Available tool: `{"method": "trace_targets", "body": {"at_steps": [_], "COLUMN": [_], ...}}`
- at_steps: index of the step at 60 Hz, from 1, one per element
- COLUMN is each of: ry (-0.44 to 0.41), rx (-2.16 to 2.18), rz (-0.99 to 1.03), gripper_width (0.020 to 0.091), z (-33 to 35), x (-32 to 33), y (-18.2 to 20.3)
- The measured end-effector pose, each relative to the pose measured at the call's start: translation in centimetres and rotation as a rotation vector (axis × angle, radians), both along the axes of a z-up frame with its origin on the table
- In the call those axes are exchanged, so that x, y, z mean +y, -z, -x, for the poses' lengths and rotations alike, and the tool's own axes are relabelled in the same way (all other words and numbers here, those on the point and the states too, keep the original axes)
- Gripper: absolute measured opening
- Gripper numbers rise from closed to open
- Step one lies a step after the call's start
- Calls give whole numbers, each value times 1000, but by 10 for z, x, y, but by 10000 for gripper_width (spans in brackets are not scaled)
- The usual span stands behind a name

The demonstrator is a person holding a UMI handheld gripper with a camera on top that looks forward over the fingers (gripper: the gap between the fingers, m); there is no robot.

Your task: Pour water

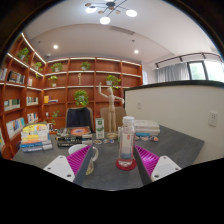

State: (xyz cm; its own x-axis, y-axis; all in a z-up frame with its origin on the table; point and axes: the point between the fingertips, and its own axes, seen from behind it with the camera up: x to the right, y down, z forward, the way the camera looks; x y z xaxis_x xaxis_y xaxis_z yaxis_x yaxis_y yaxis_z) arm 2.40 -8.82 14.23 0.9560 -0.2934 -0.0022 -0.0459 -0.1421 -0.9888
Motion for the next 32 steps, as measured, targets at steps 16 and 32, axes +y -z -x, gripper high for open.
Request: {"method": "trace_targets", "body": {"at_steps": [16,32], "ry": [-123,-192], "rx": [-30,1], "rz": [-9,-69], "gripper_width": [855,852], "z": [62,94], "x": [-55,-69], "y": [-35,-57]}}
